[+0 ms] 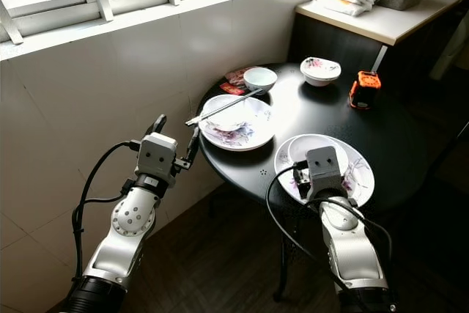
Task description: Kitchen organization
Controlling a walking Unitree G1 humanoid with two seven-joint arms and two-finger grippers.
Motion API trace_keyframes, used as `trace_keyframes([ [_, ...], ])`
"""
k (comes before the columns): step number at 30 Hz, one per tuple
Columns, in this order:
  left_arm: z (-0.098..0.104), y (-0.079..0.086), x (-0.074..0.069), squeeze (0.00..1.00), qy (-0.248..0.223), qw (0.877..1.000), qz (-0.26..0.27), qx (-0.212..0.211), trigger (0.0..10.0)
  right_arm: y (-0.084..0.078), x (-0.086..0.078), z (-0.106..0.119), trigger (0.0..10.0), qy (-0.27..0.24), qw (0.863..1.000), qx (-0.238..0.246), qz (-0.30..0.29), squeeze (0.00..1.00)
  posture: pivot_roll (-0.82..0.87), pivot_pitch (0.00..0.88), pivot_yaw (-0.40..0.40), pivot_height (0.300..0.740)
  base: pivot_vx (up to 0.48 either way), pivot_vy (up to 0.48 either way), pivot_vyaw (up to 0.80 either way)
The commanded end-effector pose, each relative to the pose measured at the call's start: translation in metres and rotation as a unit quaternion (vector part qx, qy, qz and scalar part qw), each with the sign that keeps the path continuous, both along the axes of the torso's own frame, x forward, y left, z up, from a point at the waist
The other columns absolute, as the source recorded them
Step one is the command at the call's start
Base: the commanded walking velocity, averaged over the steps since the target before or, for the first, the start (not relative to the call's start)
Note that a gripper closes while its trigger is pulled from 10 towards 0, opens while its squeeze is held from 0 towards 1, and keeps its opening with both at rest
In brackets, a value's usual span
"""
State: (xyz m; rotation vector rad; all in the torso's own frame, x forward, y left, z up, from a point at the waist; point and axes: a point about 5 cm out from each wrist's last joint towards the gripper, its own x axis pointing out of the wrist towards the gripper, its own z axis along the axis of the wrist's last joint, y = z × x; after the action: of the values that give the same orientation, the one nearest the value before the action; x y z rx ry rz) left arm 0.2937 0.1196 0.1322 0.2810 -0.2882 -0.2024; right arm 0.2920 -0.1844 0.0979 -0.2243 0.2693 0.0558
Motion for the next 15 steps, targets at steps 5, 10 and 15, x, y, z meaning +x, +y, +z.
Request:
trace_keyframes([
  [5, -0.001, -0.001, 0.001, 0.0, 0.007, 1.0, 0.002, 0.0, 10.0, -0.017, 0.003, -0.004, 10.0, 0.038, 0.998, -0.044, 0.003, 0.0, 0.01, 0.0, -0.046, 0.74, 0.0, 0.0, 0.0],
  [10, -0.002, -0.002, 0.001, 0.0, 0.008, 1.0, 0.002, 0.0, 10.0, -0.026, 0.007, 0.0, 10.0, 0.048, 0.997, -0.057, 0.016, 0.0, 0.01, 0.0, -0.046, 0.74, 0.0, 0.0, 0.0],
  [15, -0.002, -0.003, 0.002, 0.0, 0.009, 1.0, 0.002, 0.0, 10.0, -0.028, 0.009, -0.002, 10.0, 0.076, 0.994, -0.061, 0.053, 0.0, 0.01, 0.0, -0.045, 0.74, 0.0, 0.0, 0.0],
])
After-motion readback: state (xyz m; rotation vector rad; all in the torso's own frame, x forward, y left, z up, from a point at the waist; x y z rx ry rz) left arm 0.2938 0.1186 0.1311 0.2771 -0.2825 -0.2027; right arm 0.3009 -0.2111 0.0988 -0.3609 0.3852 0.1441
